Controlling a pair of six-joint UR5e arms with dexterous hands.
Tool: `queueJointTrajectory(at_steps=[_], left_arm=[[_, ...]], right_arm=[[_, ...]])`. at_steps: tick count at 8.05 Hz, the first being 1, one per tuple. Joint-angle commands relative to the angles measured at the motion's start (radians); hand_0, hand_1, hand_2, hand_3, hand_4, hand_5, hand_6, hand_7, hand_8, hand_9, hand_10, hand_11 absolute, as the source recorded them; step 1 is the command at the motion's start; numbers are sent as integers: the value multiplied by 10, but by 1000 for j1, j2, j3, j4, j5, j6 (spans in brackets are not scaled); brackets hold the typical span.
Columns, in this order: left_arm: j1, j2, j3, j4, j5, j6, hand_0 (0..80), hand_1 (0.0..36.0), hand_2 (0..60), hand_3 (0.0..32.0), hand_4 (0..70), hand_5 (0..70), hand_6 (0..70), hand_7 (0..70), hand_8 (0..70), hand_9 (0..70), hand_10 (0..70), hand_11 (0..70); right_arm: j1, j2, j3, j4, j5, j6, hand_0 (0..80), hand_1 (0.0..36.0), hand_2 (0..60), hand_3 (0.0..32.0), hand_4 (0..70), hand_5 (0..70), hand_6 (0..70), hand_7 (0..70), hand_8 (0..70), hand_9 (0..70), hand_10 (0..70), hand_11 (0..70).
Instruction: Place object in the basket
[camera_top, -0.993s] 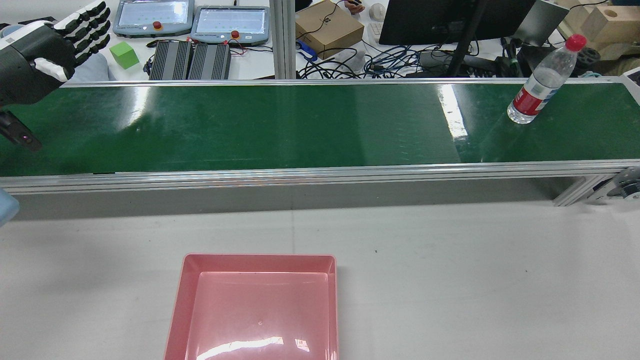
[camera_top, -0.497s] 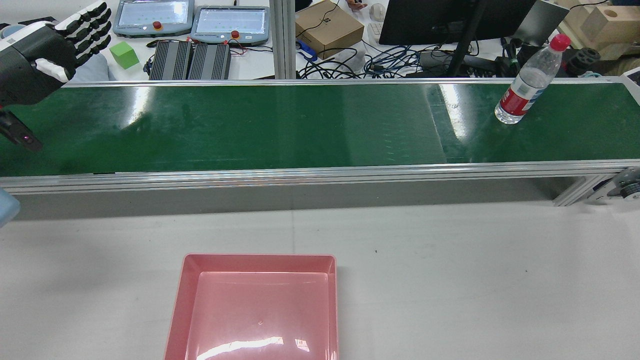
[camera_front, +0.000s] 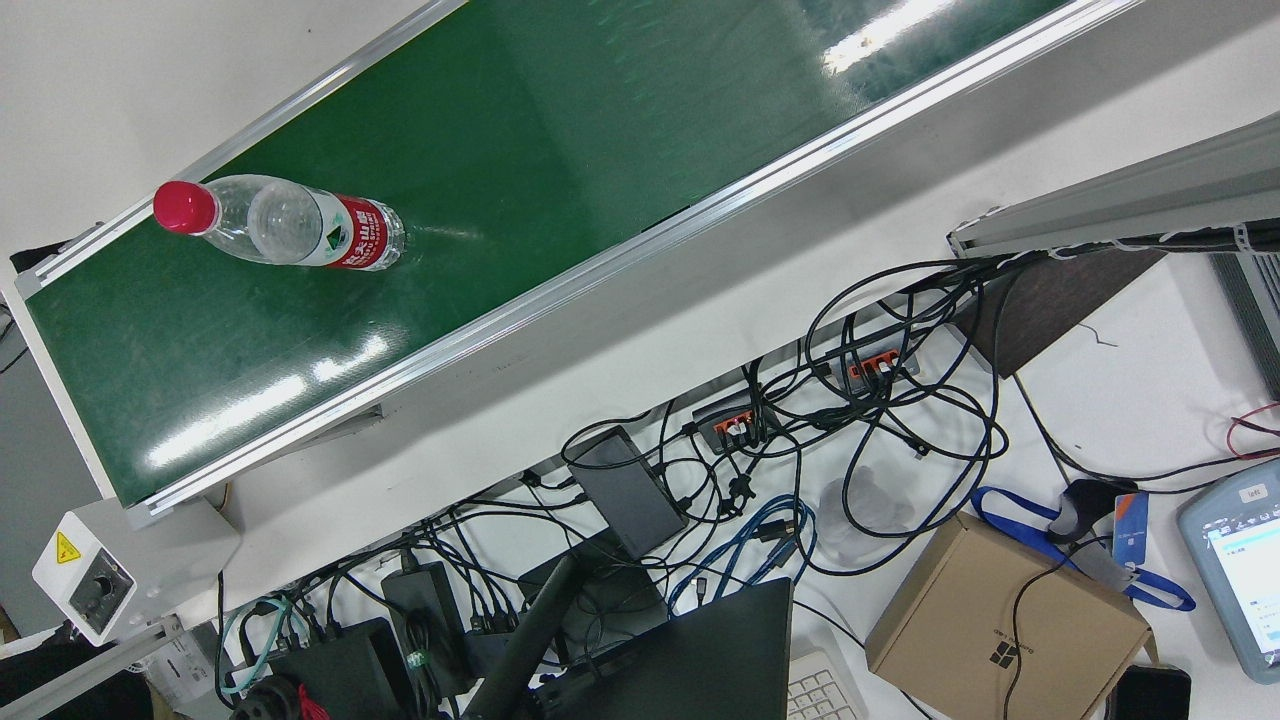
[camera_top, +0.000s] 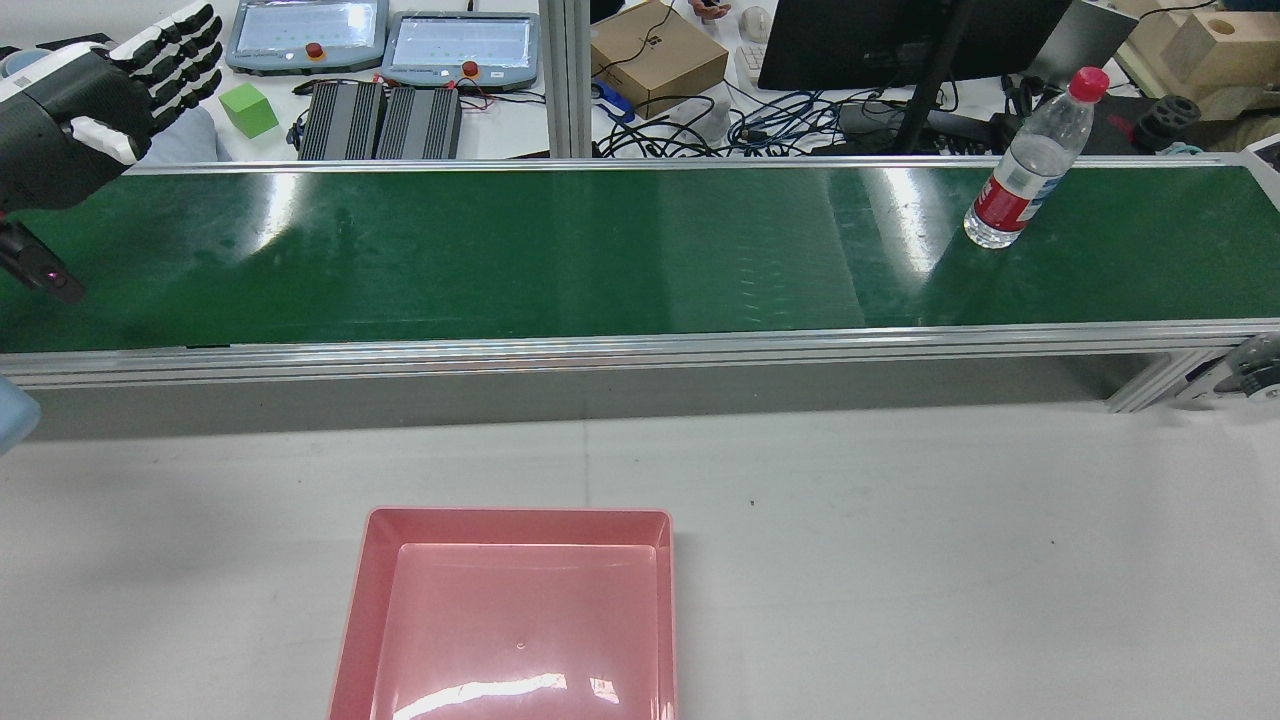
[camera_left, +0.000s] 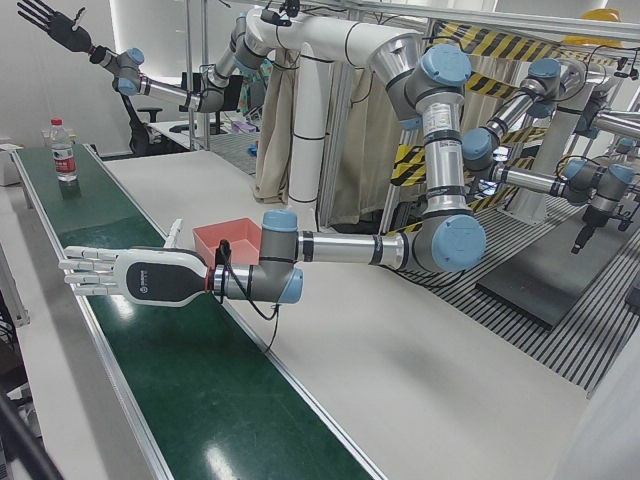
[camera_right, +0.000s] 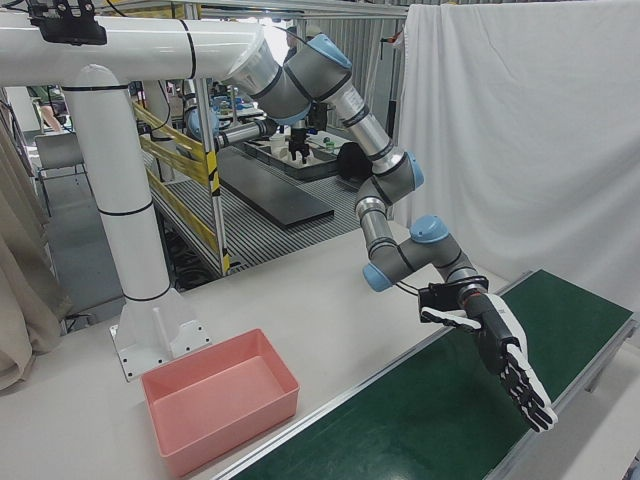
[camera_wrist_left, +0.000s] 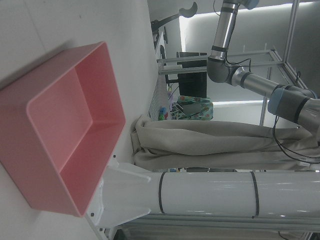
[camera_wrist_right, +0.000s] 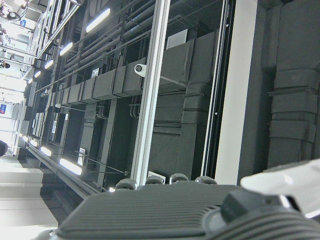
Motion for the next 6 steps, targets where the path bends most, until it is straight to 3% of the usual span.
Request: queueJointTrajectory(at_steps=[1, 6], left_arm=[[0, -1, 0, 0, 1, 0, 487, 0, 0, 6, 13, 63, 0, 0, 8, 0, 12, 26], [-2, 1, -2, 0, 1, 0, 492, 0, 0, 6, 14, 65, 0, 0, 10, 3, 8, 21]], right_arm=[[0, 0, 2, 0, 1, 0, 0, 0, 0, 0, 0, 0, 0, 0, 0, 0, 0, 0], [0, 0, 2, 0, 1, 0, 0, 0, 0, 0, 0, 0, 0, 0, 0, 0, 0, 0]])
